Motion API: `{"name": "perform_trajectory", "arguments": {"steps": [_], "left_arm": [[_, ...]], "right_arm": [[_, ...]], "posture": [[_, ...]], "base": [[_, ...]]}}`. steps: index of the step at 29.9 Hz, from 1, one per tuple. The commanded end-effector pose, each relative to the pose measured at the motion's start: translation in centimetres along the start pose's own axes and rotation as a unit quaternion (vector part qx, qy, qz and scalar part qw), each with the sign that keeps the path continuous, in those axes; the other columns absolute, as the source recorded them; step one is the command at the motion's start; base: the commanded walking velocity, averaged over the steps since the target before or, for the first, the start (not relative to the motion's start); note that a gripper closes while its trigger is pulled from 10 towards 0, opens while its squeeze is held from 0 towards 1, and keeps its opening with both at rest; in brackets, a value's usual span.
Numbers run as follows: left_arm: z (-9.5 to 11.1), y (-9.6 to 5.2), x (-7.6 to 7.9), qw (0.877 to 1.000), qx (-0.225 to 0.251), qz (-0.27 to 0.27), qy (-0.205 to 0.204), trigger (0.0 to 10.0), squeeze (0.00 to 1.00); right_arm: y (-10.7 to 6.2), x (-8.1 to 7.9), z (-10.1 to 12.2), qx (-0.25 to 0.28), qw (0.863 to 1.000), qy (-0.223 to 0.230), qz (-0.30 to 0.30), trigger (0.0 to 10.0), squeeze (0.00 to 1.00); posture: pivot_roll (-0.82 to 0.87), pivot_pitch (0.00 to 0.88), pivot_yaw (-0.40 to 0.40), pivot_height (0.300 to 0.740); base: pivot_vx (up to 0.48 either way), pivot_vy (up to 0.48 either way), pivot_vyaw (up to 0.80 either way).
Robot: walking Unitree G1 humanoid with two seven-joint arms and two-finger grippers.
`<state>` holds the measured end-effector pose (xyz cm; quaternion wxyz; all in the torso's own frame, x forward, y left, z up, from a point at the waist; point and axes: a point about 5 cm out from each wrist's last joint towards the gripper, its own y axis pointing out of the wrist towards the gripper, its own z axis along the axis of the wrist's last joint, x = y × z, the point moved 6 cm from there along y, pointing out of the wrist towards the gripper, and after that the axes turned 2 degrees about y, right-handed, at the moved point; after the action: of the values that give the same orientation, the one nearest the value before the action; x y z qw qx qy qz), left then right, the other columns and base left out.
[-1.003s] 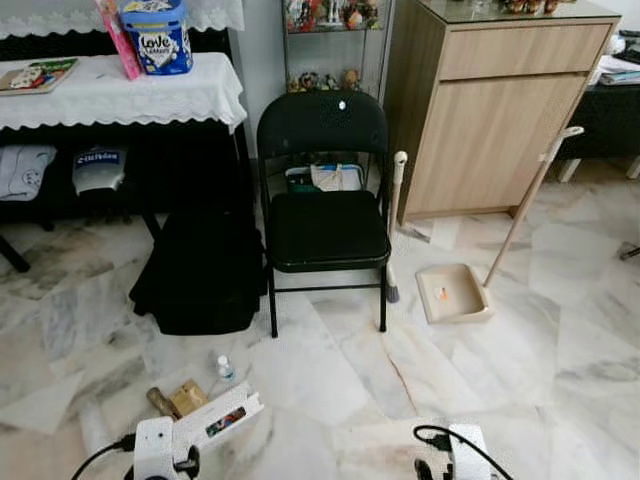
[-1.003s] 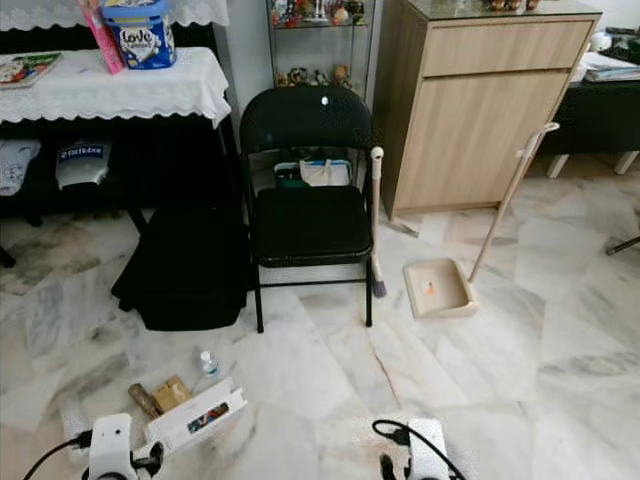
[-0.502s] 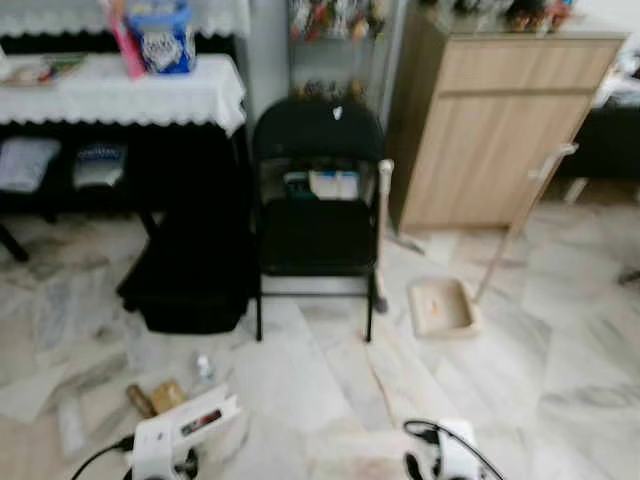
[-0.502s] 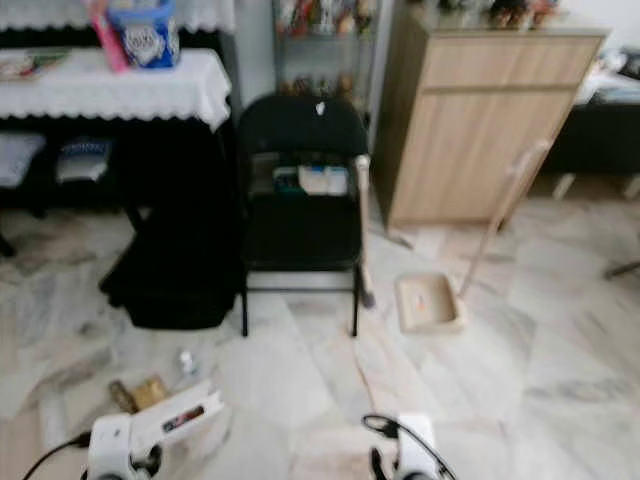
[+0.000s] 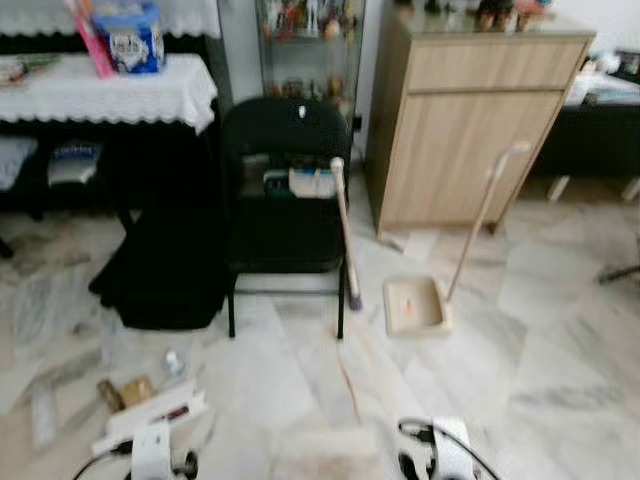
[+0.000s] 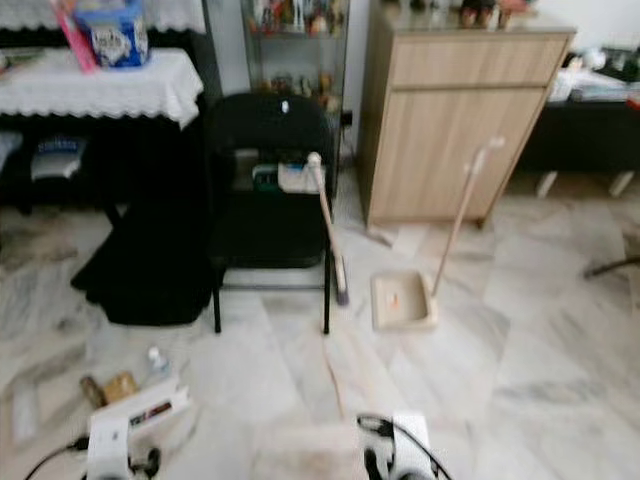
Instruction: Sweep floor
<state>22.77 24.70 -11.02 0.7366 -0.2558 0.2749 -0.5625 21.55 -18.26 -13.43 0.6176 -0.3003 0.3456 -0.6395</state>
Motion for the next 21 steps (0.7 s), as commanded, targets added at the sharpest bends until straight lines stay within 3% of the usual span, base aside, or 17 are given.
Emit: {"name": "perform_trajectory", "arguments": {"steps": [1,17,21], "left_arm": [[-0.41,-0.07,0.33,1.0,-0.007,-0.003,-0.005,10.0,0.0],[-0.34,-0.05,0.76,1.0,-0.006,-0.008,-0.007,10.0,0.0],[-0.32,-0.05,0.75,1.0,-0.005,-0.007,-0.01,10.0,0.0]], "right_arm": [[-0.12,0.9,0.03,0.002,1.0,0.001,-0.009,10.0,0.0],[-0.01,1.36,0.95,0.007,1.0,0.001,-0.011,10.0,0.0],[-0.01,1.46,1.01,0.007,1.0,0.001,-0.011,10.0,0.0]], "posture": [[-0.08,0.0,0.027,0.74],[-0.08,0.0,0.027,0.74],[-0.08,0.0,0.027,0.74]], "base": [[0.0,-0.326,0.0],[0.0,-0.323,0.0],[0.0,0.0,0.0]]}}
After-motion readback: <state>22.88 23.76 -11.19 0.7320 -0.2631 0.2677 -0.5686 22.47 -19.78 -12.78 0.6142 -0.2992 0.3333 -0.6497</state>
